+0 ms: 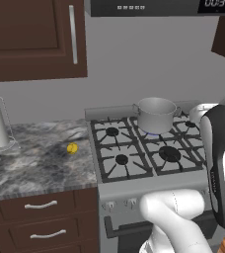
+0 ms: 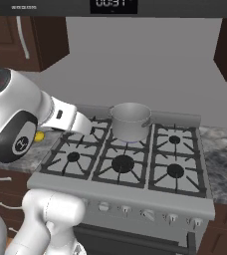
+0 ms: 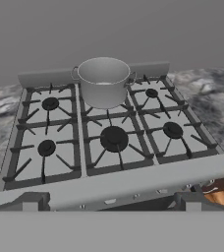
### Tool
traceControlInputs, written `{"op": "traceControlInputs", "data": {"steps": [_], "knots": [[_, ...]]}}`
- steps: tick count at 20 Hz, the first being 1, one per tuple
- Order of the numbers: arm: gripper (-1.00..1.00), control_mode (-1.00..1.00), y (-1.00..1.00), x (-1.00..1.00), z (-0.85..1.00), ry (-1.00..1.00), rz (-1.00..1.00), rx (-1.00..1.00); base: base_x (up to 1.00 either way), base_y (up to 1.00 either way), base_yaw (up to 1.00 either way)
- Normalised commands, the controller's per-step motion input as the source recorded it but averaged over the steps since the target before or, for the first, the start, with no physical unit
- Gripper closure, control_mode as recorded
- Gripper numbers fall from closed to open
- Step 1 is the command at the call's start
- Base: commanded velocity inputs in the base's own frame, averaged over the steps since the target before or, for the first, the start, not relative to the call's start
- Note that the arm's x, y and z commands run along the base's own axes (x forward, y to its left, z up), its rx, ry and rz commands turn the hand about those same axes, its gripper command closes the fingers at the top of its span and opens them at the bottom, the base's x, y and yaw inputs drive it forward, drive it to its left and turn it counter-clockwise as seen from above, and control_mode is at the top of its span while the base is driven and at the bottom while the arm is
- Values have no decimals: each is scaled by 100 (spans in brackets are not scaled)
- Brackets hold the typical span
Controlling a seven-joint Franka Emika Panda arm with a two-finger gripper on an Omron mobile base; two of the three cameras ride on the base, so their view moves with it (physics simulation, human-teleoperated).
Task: Turn on the burner for the pot on the stove. Wait thirty seconds for the pot to heat up. Then add the lemon to the pot.
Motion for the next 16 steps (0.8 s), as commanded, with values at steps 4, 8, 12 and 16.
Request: {"op": "traceControlInputs", "data": {"steps": [4, 8, 12, 16], "knots": [[-100, -100, 0, 0, 0, 0, 0, 0, 0, 0, 0], [-100, -100, 0, 0, 0, 0, 0, 0, 0, 0, 0], [-100, -100, 0, 0, 0, 0, 0, 0, 0, 0, 0], [-100, -100, 0, 0, 0, 0, 0, 0, 0, 0, 0]]}}
